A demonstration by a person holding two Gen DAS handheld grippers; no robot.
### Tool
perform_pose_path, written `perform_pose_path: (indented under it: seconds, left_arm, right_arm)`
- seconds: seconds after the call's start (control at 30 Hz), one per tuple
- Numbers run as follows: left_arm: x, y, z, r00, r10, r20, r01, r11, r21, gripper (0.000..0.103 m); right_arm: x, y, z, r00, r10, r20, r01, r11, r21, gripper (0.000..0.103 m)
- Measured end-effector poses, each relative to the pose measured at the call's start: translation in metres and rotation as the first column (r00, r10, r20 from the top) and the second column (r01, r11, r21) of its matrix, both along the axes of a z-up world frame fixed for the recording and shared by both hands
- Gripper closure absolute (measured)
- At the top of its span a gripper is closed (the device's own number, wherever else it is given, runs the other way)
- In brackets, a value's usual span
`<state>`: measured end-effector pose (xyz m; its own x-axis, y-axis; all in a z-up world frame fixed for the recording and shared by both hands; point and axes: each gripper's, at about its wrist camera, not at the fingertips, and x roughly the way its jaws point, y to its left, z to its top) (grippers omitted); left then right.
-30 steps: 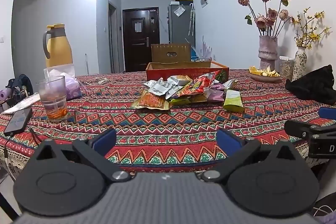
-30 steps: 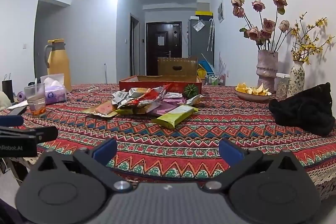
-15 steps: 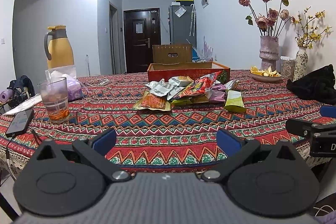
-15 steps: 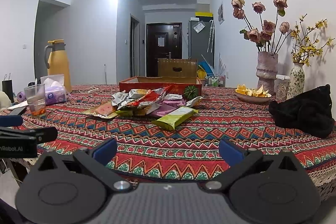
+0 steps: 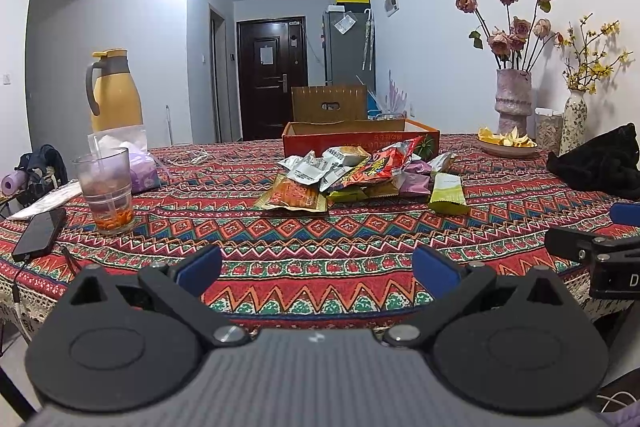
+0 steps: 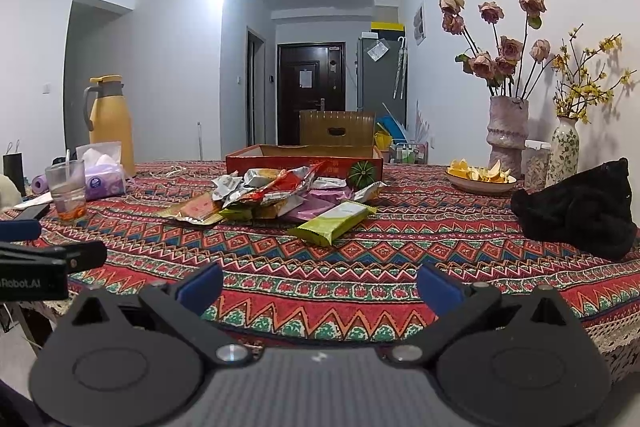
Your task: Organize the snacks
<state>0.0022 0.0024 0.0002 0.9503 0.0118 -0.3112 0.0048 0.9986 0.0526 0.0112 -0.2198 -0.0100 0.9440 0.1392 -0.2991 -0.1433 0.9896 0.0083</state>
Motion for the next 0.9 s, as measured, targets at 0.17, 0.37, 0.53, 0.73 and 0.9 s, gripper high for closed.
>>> perform_pose_path:
  seconds: [0.17, 0.37, 0.53, 0.73, 0.9]
  left_arm:
    - [-0.0015, 0.0004, 0.0001, 1.0, 0.0, 0.005, 0.0, 1.0, 0.003, 0.0]
    - [-0.0018, -0.0004, 0.0, 1.0, 0.0, 0.003, 0.0, 1.0, 0.003, 0.0]
    - [-0.0017, -0.0004, 0.0001, 1.0, 0.0, 0.002, 0.0, 1.0, 0.002, 0.0]
    - [-0.0014, -0.0006, 0.0, 1.0, 0.0, 0.003, 0.0, 1.0, 0.003, 0.0]
    - [-0.0013, -0.0007, 0.0002, 1.0, 0.0, 0.003, 0.0, 1.0, 0.003, 0.0]
  right_arm:
    - [0.0004, -0.0012, -0.0012, 1.0, -0.003, -0.003, 0.003, 1.0, 0.004, 0.0]
    - [-0.0002, -0.0006, -0.0017, 1.0, -0.001, -0.005, 0.001, 1.0, 0.002, 0.0]
    - [0.0007, -0.0007, -0.0028, 1.0, -0.004, -0.014, 0.004, 1.0, 0.004, 0.0]
    - [0.001, 0.0, -0.0022, 1.0, -0.002, -0.013, 0.002, 1.0, 0.001, 0.0]
    - [0.0022, -0.0005, -0.0029, 1.0, -0.006, -0.019, 0.006, 1.0, 0.003, 0.0]
